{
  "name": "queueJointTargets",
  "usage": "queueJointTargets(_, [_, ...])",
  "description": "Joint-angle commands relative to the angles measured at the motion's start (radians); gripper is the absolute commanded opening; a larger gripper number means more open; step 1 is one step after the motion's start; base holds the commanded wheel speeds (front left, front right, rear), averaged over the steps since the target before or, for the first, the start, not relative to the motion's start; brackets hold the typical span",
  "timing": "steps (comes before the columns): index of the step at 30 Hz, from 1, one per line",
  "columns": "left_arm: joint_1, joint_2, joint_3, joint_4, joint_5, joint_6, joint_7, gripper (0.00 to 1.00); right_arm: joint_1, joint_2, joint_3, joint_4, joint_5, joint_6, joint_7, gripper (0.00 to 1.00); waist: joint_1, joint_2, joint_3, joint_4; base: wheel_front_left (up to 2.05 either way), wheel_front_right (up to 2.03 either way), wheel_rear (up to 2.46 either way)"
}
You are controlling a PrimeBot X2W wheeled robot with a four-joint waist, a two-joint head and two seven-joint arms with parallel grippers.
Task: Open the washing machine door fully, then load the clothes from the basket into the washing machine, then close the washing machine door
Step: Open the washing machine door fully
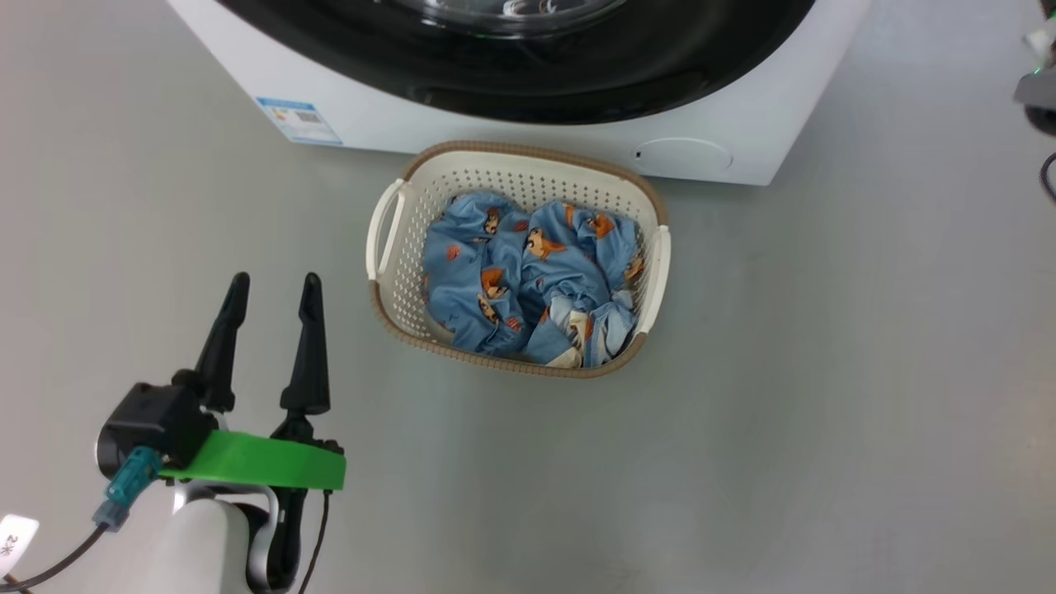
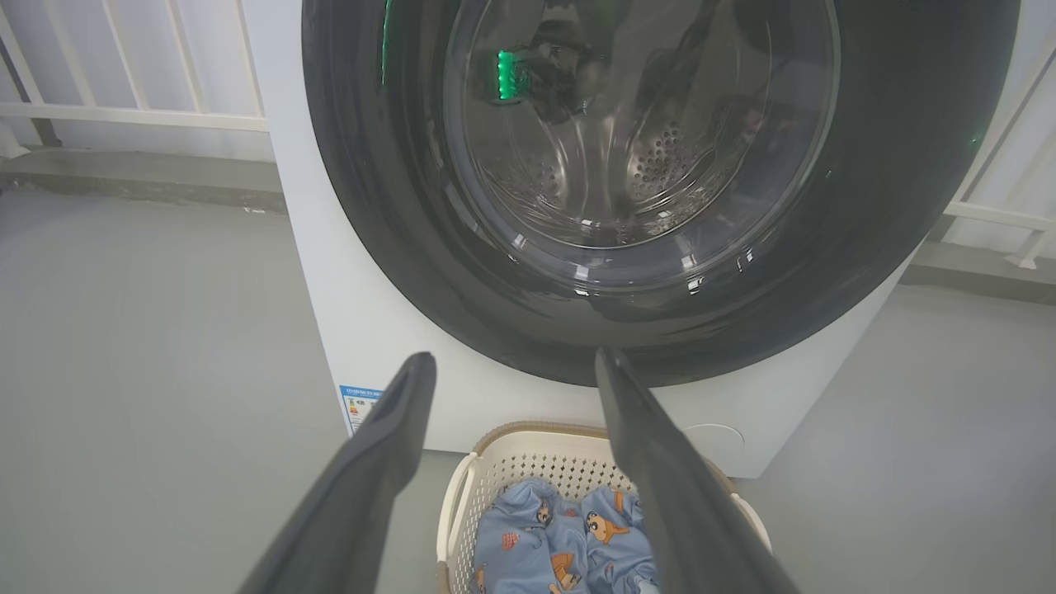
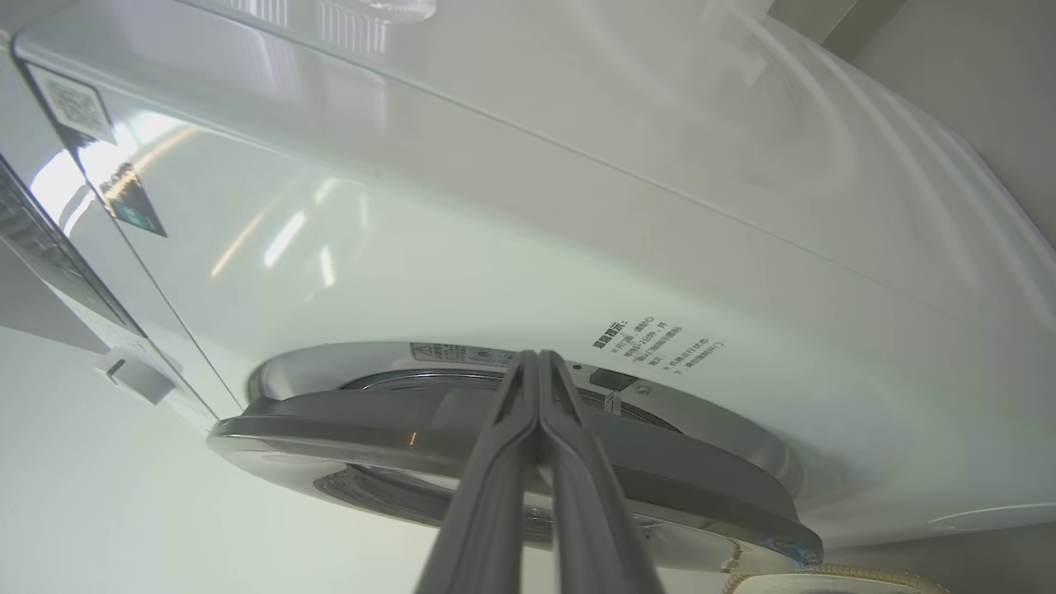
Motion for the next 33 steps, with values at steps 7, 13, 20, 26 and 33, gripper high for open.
queueJointTargets(7, [-0.036,0.008,0.013,-0.043,-0.011,0.001,-0.006,1.00,-0.118,-0.007,0.033,0.043,0.024,0.006,0.125,0.00,0.0000,0.0000,0.057,0.058,0.00,0.00,0.00])
queueJointTargets(13, [-0.035,-0.005,0.012,-0.054,-0.017,0.001,-0.006,1.00,-0.156,0.002,0.032,0.036,0.048,0.006,0.197,0.00,0.0000,0.0000,0.069,0.078,0.00,0.00,0.00])
queueJointTargets(20, [-0.031,-0.013,0.014,-0.054,-0.026,0.001,-0.006,1.00,-0.198,0.001,0.040,0.060,0.030,0.006,0.219,0.00,0.0000,0.0000,0.083,0.105,0.00,0.00,0.00])
queueJointTargets(26, [-0.037,-0.017,0.012,-0.059,-0.029,0.001,-0.006,1.00,-0.238,-0.001,0.050,0.078,0.008,0.006,0.226,0.00,0.0000,0.0000,0.104,0.124,0.00,0.00,0.00])
queueJointTargets(33, [-0.037,-0.020,0.014,-0.053,-0.036,0.001,-0.006,1.00,-0.262,0.008,0.074,0.110,-0.006,0.006,0.260,0.00,0.0000,0.0000,0.106,0.136,0.00,0.00,0.00])
